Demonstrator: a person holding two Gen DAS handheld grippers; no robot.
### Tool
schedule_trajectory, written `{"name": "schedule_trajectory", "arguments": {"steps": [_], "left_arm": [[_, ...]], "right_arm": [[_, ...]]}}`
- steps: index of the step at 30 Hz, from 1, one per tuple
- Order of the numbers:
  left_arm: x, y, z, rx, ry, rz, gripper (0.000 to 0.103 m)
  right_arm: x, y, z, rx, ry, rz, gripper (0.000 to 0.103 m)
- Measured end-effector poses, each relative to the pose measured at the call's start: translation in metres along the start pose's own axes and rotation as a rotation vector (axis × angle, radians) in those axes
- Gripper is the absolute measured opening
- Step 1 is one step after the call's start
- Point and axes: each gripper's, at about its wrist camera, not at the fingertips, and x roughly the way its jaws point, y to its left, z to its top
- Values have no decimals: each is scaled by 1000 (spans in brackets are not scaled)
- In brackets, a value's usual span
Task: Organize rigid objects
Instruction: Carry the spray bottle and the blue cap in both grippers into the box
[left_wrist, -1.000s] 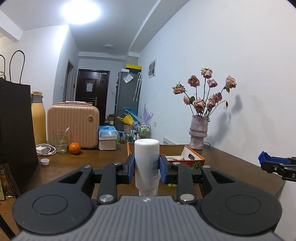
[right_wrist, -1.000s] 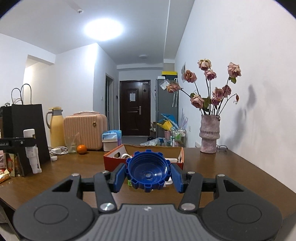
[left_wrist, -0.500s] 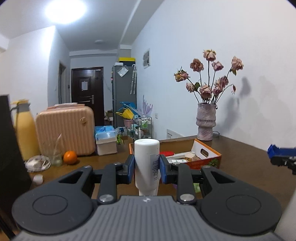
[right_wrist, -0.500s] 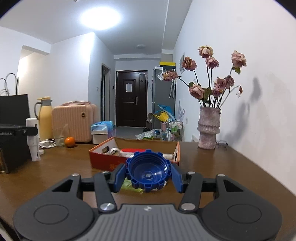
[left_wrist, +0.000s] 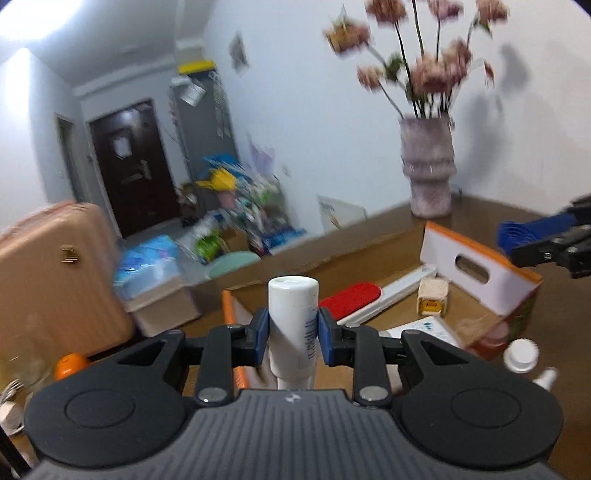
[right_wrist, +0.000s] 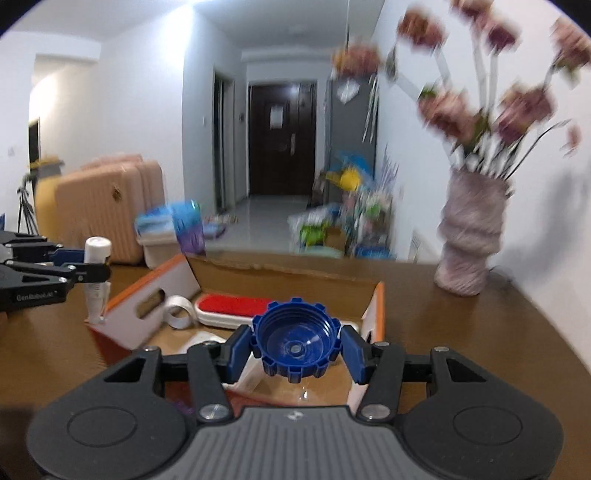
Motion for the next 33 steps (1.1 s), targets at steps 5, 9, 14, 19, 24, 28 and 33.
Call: {"name": "schedule_trajectory", "arguments": {"steps": [5, 9, 14, 19, 24, 28, 33], "left_arm": [[84, -16, -7, 71, 129, -62, 28], [113, -24, -6, 101, 196, -111, 54], [116, -3, 0, -19, 201, -136, 91], [121, 18, -2, -149, 246, -152, 86], [113, 23, -4, -203, 247, -110, 90], [98, 23, -7, -211, 251, -61, 94], [59, 27, 2, -234, 249, -26, 96]], "right_arm": [[95, -7, 25, 33, 153, 154, 52], [160, -1, 34, 27, 281, 183, 52], [189, -4, 31, 68, 347, 165, 58], [190, -11, 30, 92, 350, 165, 64], [192, -12, 33, 102, 320, 168, 64], [182, -12, 32, 101, 299, 122, 64], [141, -5, 43, 62, 270, 83, 64]]}}
